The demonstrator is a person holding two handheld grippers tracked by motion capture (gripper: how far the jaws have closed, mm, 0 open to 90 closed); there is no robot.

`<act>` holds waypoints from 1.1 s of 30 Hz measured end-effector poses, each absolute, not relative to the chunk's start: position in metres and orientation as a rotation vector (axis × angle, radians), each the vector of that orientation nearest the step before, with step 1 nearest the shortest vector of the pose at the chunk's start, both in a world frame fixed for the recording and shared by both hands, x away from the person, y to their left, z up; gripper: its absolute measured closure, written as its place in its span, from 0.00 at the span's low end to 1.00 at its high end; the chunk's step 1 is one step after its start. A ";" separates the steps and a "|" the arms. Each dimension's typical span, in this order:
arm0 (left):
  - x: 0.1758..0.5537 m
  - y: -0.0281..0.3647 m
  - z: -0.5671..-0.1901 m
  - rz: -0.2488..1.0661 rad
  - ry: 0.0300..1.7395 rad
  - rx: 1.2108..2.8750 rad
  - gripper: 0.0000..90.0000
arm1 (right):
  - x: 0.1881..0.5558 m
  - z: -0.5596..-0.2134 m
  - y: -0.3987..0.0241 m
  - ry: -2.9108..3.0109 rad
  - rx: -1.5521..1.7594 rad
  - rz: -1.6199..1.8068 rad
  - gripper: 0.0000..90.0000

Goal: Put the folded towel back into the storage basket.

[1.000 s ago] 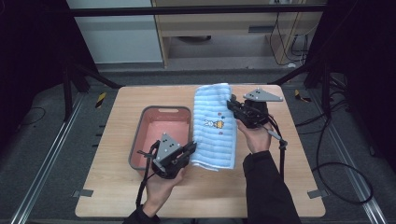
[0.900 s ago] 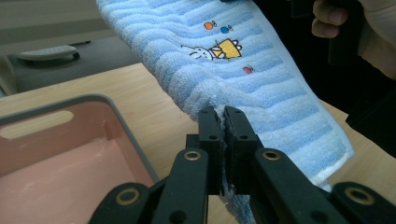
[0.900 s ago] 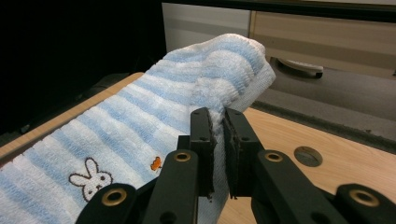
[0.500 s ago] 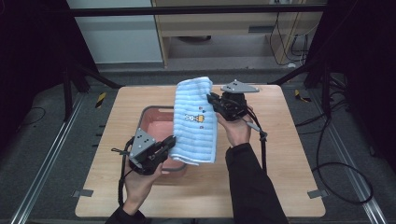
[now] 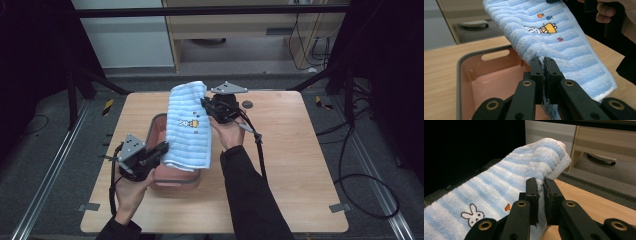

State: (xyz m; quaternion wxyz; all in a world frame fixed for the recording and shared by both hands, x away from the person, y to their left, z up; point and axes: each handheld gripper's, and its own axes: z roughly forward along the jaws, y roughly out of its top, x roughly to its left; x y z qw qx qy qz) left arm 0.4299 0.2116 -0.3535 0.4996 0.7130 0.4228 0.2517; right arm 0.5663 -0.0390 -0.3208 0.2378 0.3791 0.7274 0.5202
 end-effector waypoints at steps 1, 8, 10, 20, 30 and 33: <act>0.431 0.214 -0.355 0.609 1.030 1.726 0.96 | 0.568 -0.322 -0.036 1.998 1.042 1.425 0.92; 0.439 0.230 -0.365 0.611 1.082 1.740 0.96 | 0.578 -0.335 -0.016 2.028 1.038 1.412 0.92; 0.441 0.234 -0.370 0.607 1.095 1.745 0.96 | 0.579 -0.338 -0.011 2.036 1.039 1.403 0.92; 0.449 0.244 -0.384 0.608 1.128 1.777 0.96 | 0.591 -0.358 0.008 2.069 1.053 1.381 0.92; 0.453 0.245 -0.402 0.606 1.155 1.838 0.96 | 0.595 -0.378 0.015 2.106 1.072 1.354 0.92; 0.453 0.245 -0.405 0.597 1.164 1.846 0.96 | 0.595 -0.383 0.016 2.114 1.068 1.342 0.92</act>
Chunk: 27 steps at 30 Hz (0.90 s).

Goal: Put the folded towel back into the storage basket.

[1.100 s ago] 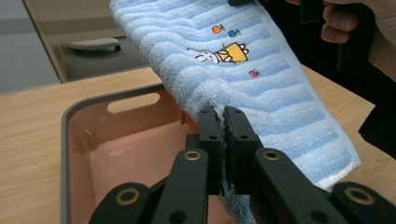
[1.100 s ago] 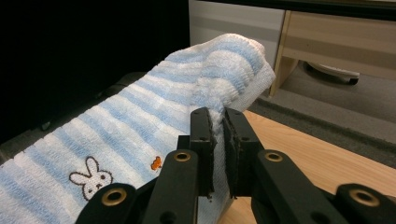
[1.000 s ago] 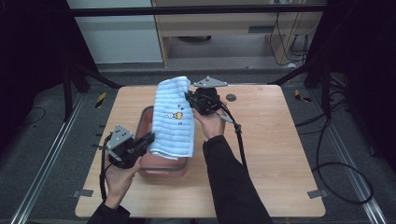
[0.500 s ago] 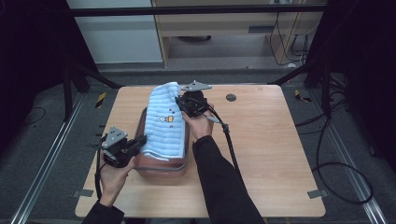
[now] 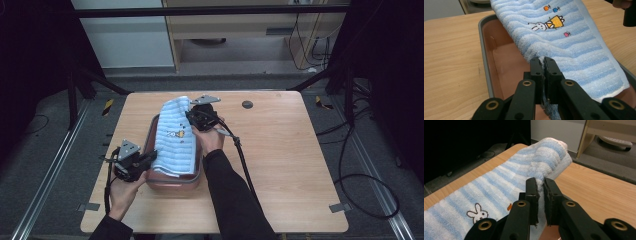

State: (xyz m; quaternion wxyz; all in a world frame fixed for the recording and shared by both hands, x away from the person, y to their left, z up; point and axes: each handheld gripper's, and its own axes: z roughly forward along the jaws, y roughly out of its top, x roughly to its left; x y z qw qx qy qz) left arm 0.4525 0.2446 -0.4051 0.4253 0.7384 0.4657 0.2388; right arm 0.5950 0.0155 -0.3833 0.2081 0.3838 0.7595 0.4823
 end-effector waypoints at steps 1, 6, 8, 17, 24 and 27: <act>0.452 0.244 -0.407 0.592 1.173 1.843 0.96 | 0.595 -0.385 0.016 2.116 1.074 1.341 0.92; 0.453 0.243 -0.413 0.602 1.181 1.870 0.96 | 0.596 -0.395 0.019 2.132 1.082 1.316 0.92; 0.454 0.243 -0.416 0.604 1.184 1.880 0.96 | 0.596 -0.399 0.020 2.136 1.084 1.313 0.92; 0.450 0.246 -0.424 0.595 1.202 1.898 0.96 | 0.593 -0.414 0.022 2.165 1.093 1.297 0.92; 0.448 0.244 -0.430 0.576 1.211 1.920 0.96 | 0.592 -0.423 0.021 2.189 1.109 1.270 0.91; 0.449 0.245 -0.430 0.584 1.209 1.929 0.96 | 0.592 -0.425 0.021 2.196 1.116 1.260 0.91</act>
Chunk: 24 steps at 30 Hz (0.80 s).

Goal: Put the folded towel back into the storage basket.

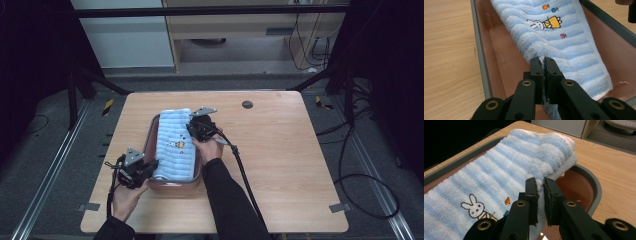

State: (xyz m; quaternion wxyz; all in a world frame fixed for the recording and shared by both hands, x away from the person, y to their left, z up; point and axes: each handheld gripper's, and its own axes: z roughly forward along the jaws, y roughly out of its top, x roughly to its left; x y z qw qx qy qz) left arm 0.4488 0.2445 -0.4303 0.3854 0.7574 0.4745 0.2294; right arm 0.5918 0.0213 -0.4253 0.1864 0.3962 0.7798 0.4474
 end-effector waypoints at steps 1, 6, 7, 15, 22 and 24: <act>0.449 0.245 -0.431 0.582 1.212 1.928 0.96 | 0.592 -0.426 0.022 2.203 1.117 1.252 0.91; 0.450 0.246 -0.433 0.573 1.231 1.940 0.95 | 0.592 -0.433 0.023 2.228 1.128 1.214 0.90; 0.450 0.246 -0.433 0.573 1.233 1.940 0.95 | 0.592 -0.434 0.023 2.231 1.127 1.207 0.90; 0.451 0.251 -0.430 0.608 1.252 1.906 0.79 | 0.591 -0.435 0.019 2.213 1.122 1.181 0.74; 0.446 0.254 -0.421 0.645 1.229 1.865 0.75 | 0.586 -0.420 0.007 2.140 1.110 1.258 0.65; 0.444 0.255 -0.419 0.651 1.218 1.856 0.74 | 0.583 -0.415 0.002 2.118 1.100 1.280 0.61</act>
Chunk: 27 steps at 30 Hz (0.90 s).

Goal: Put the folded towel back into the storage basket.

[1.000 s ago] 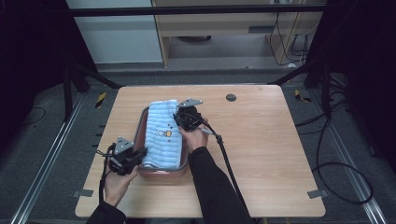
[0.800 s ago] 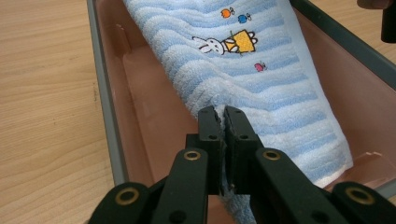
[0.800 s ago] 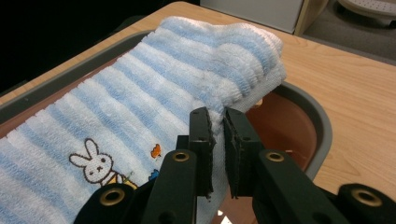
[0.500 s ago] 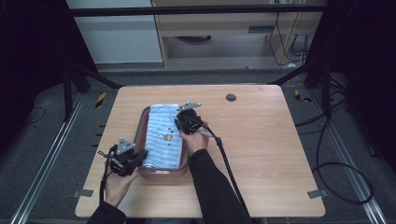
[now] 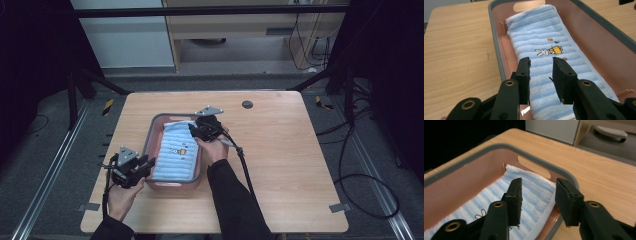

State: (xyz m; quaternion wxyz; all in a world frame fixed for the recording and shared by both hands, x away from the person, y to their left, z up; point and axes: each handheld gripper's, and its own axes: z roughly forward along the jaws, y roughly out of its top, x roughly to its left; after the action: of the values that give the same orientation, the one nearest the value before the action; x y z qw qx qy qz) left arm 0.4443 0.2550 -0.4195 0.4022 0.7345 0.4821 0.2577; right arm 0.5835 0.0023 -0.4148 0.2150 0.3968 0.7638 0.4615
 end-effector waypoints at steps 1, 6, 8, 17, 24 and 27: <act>0.444 0.256 -0.418 0.652 1.212 1.856 0.73 | 0.582 -0.413 0.000 2.110 1.099 1.284 0.59; 0.442 0.259 -0.416 0.656 1.198 1.842 0.68 | 0.574 -0.401 -0.021 2.059 1.104 1.315 0.47; 0.442 0.261 -0.416 0.659 1.193 1.836 0.65 | 0.571 -0.398 -0.031 2.051 1.109 1.319 0.43; 0.443 0.272 -0.414 0.668 1.196 1.814 0.51 | 0.552 -0.398 -0.094 1.976 1.160 1.344 0.32; 0.446 0.283 -0.415 0.680 1.204 1.799 0.41 | 0.538 -0.406 -0.143 1.928 1.221 1.315 0.28; 0.447 0.288 -0.417 0.688 1.208 1.800 0.41 | 0.532 -0.410 -0.162 1.915 1.239 1.298 0.28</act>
State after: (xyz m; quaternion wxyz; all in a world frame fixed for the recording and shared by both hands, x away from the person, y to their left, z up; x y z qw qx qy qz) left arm 0.4470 0.2881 -0.4166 0.4200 0.7183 0.4819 0.2746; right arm 0.5317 -0.1624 -0.4099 0.2559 0.4565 0.7053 0.4781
